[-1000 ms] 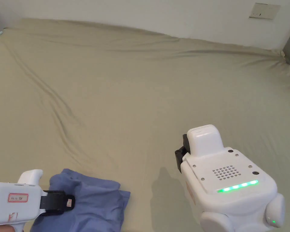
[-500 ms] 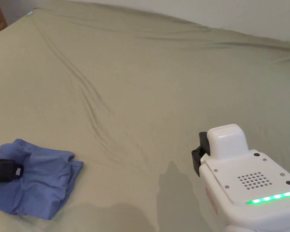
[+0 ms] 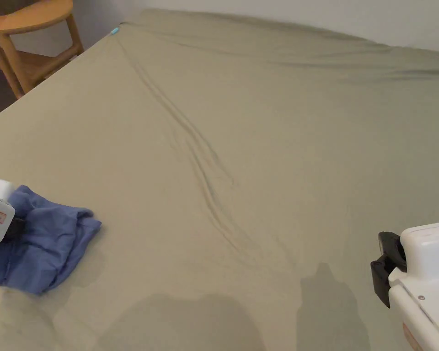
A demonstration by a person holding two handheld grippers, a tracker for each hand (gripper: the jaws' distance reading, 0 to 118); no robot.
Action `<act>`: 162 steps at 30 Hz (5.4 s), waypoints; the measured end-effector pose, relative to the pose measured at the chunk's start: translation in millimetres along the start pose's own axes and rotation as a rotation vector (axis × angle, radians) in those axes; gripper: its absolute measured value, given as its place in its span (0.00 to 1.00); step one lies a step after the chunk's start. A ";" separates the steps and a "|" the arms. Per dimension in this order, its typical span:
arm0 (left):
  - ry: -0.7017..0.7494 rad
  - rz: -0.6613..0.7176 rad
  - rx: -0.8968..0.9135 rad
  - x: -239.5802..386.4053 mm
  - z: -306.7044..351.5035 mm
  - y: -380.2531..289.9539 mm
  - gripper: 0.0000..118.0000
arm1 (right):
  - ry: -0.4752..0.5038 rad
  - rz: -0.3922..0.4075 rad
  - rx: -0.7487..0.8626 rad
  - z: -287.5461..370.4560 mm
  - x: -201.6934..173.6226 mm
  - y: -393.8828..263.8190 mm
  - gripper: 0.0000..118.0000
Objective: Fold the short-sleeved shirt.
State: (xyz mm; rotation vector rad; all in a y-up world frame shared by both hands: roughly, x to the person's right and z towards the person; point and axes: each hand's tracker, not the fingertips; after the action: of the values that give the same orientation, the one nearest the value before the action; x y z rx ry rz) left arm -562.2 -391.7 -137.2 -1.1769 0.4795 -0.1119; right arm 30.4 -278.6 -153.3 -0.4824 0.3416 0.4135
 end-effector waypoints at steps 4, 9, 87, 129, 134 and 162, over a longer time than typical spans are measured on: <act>0.023 0.221 -0.054 -17.3 0.9 4.0 0.50 | 0.020 0.019 0.001 3.9 7.7 1.5 0.00; 0.131 0.316 0.262 -17.1 83.5 22.1 0.90 | -0.011 0.011 0.039 17.4 33.2 7.5 0.00; -0.326 0.060 1.184 359.4 416.9 -62.4 0.00 | -0.240 -0.172 0.399 145.9 92.2 7.3 0.00; -0.351 0.085 1.195 354.5 421.7 -62.8 0.99 | -0.200 -0.421 0.242 168.1 97.2 40.6 1.00; -0.351 0.084 1.197 354.6 422.8 -63.4 0.99 | -0.198 -0.427 0.240 162.1 111.1 35.3 1.00; -0.327 0.084 1.200 358.8 422.1 -64.1 0.99 | -0.287 -0.182 0.381 150.6 95.7 19.0 1.00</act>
State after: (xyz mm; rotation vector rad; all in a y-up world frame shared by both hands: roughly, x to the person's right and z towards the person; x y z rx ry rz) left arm -54.9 -172.3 -62.4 0.0125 0.1023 -0.1049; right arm 137.0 -157.9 -74.1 -0.0771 0.0919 0.2281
